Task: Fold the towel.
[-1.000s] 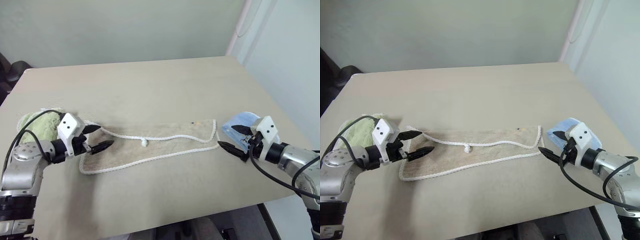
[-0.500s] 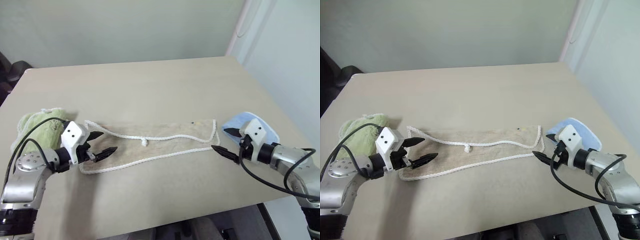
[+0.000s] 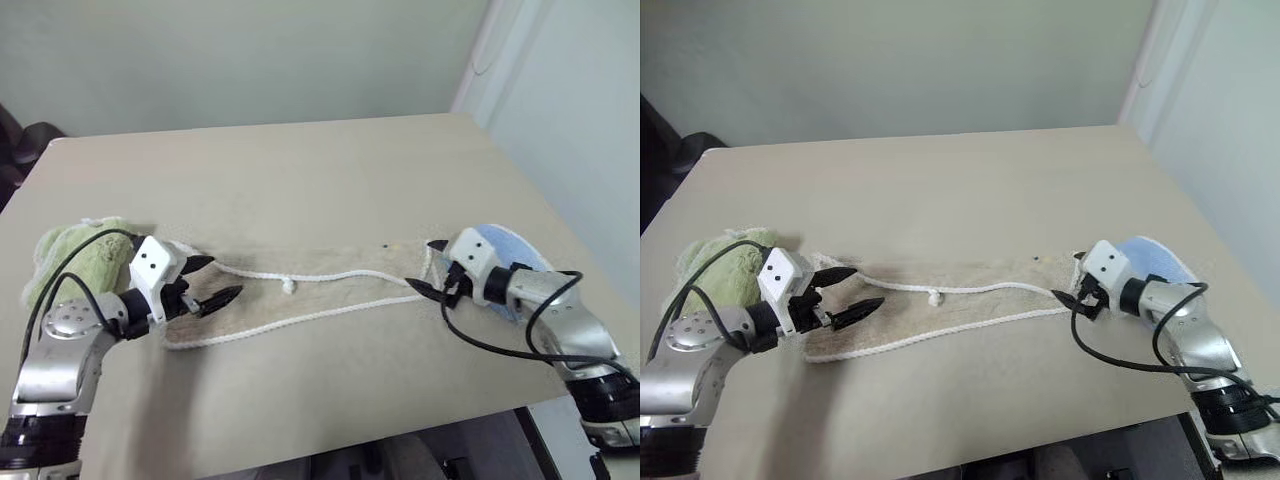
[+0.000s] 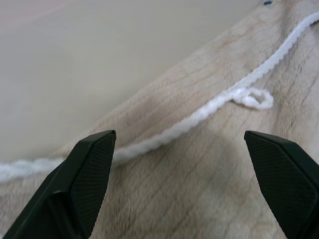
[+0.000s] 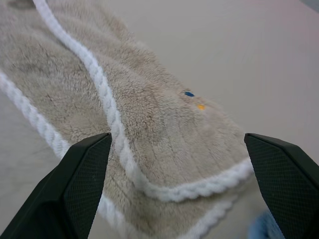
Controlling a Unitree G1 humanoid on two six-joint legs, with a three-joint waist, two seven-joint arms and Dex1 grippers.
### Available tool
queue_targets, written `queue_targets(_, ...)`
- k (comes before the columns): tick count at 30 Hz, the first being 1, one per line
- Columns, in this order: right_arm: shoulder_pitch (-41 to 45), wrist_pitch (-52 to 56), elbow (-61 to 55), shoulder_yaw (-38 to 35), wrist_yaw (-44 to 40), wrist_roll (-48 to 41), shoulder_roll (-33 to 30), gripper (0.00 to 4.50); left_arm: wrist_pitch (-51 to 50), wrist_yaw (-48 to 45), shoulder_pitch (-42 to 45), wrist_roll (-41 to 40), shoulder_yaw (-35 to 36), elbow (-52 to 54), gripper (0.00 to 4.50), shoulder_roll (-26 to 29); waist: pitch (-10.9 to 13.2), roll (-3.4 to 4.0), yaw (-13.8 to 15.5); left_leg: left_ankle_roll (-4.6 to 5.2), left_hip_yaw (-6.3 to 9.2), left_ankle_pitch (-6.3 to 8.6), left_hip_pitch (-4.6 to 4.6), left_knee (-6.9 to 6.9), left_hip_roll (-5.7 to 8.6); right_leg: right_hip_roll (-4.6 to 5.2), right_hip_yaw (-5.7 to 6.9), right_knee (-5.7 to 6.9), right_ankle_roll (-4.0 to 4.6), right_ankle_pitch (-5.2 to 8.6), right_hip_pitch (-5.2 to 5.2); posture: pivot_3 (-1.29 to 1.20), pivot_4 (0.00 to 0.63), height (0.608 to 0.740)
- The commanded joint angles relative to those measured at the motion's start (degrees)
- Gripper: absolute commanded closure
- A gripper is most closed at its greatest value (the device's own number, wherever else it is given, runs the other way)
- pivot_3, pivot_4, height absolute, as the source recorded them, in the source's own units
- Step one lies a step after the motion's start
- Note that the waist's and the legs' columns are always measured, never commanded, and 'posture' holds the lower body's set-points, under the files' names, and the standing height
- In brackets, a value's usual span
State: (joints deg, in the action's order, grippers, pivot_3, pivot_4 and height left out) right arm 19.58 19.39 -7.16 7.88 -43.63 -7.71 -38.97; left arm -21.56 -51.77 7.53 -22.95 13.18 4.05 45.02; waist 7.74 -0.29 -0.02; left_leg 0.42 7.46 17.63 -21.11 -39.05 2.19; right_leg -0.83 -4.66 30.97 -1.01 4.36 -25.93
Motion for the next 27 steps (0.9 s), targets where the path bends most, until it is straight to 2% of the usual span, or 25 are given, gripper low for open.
queue_targets(1, 1.9, -3.5, 2.0, 1.0, 1.2, 2.9, 1.4, 0.00, 1.2, 0.1, 1.9, 0.4, -0.9, -0.7, 0.02, -1.0, 0.0, 0.00, 0.0, 0.00, 0.00, 0.00, 0.02, 0.02, 0.00, 0.00, 0.00, 0.00, 0.00, 0.00, 0.00, 0.00, 0.150, 0.740)
queue_targets(18, 0.0, -5.4, 3.1, 1.9, 3.8, 9.8, 4.9, 0.00, 4.0, -0.5, 1.3, 1.1, -1.5, -2.8, 0.02, -2.1, 0.0, -0.01, 0.1, -0.04, 0.00, 0.02, 0.03, 0.02, -0.01, 0.00, 0.02, 0.00, 0.00, 0.00, 0.03, 0.00, 0.150, 0.740)
queue_targets(27, 0.0, -8.5, 4.2, -1.8, 8.6, 11.3, 4.9, 0.00, 4.8, -0.1, 1.5, 1.5, -1.8, -3.8, 0.02, -2.3, 0.0, -0.01, 0.0, -0.10, 0.00, 0.06, 0.03, 0.03, -0.01, 0.00, 0.02, 0.00, 0.00, 0.00, 0.02, 0.00, 0.150, 0.740)
